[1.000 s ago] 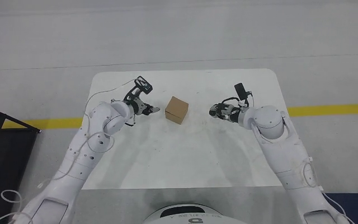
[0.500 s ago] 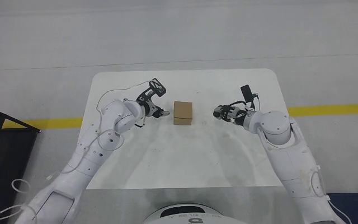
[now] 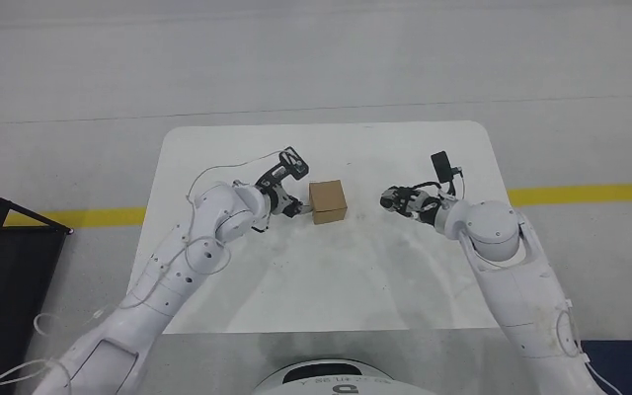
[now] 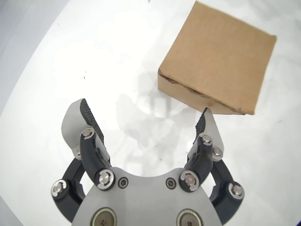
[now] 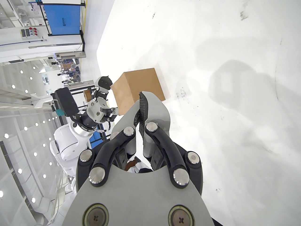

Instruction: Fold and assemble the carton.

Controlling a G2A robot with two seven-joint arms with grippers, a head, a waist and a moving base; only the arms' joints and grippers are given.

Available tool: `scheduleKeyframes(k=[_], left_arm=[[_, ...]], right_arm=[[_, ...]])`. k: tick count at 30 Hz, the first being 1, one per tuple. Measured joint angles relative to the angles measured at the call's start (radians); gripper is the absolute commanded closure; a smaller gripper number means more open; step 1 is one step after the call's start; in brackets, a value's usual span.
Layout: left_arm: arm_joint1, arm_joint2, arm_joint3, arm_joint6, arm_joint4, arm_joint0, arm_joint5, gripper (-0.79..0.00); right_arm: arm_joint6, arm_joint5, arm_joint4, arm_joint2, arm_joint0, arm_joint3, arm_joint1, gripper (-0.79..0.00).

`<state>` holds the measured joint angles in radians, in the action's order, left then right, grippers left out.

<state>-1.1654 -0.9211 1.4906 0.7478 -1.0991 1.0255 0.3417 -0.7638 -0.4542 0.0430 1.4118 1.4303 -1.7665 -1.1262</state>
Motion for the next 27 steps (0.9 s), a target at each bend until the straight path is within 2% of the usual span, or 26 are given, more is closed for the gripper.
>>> scheduleKeyframes(k=[3,6,7,8,9,10,12,16,19,22,25,27], left_arm=[[0.007,-0.047,0.030,0.018,0.051,0.004,-0.005,-0.785],[0.023,-0.134,0.073,0.043,0.103,0.014,-0.004,-0.785],[0.031,-0.177,0.094,0.044,0.118,0.023,-0.005,-0.785],[0.037,-0.213,0.112,0.038,0.130,0.032,-0.008,-0.785],[0.043,-0.251,0.130,0.026,0.139,0.042,-0.008,-0.785],[0.049,-0.296,0.150,0.008,0.147,0.057,-0.007,-0.785],[0.051,-0.322,0.156,0.000,0.149,0.062,-0.007,-0.785],[0.050,-0.306,0.154,0.002,0.148,0.061,-0.006,-0.784],[0.050,-0.306,0.154,0.002,0.148,0.061,-0.007,-0.784],[0.050,-0.306,0.154,0.002,0.148,0.061,-0.007,-0.785],[0.050,-0.306,0.154,0.002,0.148,0.061,-0.007,-0.784],[0.050,-0.306,0.154,0.002,0.148,0.061,-0.007,-0.784]], right_arm=[[-0.013,0.028,-0.007,0.009,0.011,-0.007,0.003,0.000],[-0.040,0.064,-0.020,0.014,0.016,-0.010,0.007,0.000],[-0.053,0.080,-0.024,0.014,0.015,-0.008,0.008,-0.169],[-0.062,0.089,-0.022,0.012,0.013,-0.007,0.009,-0.379],[-0.069,0.091,-0.008,0.006,0.009,-0.005,0.011,-0.785],[-0.075,0.084,0.025,-0.003,0.004,-0.005,0.013,-0.005],[-0.076,0.079,0.051,-0.007,0.002,-0.005,0.013,-0.024],[-0.075,0.080,0.035,-0.006,0.003,-0.005,0.013,-0.299],[-0.075,0.080,0.035,-0.006,0.003,-0.005,0.013,-0.477],[-0.075,0.080,0.035,-0.006,0.003,-0.005,0.013,-0.613],[-0.075,0.080,0.035,-0.006,0.003,-0.005,0.013,-0.723],[-0.075,0.080,0.035,-0.006,0.003,-0.005,0.013,-0.759]])
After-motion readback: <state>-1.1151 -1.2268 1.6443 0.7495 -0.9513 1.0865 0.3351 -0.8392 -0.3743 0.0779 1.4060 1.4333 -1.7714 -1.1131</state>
